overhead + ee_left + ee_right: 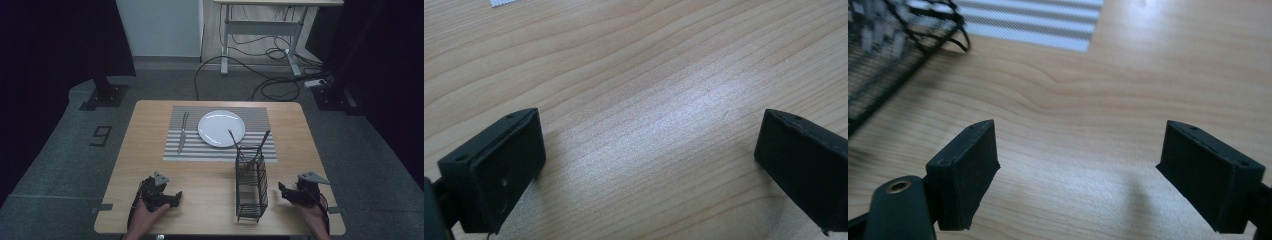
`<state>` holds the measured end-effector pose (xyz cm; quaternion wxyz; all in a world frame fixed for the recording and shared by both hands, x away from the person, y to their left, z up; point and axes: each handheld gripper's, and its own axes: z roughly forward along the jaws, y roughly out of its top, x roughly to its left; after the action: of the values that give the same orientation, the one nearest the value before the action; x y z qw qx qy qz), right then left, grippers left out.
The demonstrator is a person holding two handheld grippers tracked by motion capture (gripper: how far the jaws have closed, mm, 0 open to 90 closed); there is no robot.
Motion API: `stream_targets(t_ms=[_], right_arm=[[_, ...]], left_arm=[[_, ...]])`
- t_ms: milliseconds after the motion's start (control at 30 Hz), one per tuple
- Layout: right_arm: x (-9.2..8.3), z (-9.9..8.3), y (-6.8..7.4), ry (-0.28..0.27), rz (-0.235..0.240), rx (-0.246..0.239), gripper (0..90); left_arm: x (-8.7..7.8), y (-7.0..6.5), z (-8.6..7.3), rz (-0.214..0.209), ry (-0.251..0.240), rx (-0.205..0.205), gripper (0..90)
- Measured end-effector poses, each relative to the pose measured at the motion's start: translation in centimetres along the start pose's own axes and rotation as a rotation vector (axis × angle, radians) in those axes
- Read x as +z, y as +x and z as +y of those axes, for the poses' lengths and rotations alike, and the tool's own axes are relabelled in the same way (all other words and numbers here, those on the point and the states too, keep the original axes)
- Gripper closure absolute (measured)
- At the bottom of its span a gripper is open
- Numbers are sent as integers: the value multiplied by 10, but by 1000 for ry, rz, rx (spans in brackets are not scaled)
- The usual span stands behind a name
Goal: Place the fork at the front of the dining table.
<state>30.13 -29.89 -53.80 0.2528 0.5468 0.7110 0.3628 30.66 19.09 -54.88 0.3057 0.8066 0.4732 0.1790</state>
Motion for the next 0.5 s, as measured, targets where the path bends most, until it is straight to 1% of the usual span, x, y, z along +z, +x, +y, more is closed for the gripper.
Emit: stream_targets(t_ms=[200,233,267,300,500], right_arm=[[-12,10,5,-48,32,-3,176],[-12,10,5,-48,32,-3,176],[-16,15,7,-62,43,-11,182],[-16,15,7,-62,43,-11,182],[-28,26,11,-107,64,-9,198]], left_arm=[[0,0,0,0,0,0,0],[0,0,0,0,0,0,0],[0,0,0,0,0,0,0],[0,0,0,0,0,0,0],[0,0,0,0,0,0,0]])
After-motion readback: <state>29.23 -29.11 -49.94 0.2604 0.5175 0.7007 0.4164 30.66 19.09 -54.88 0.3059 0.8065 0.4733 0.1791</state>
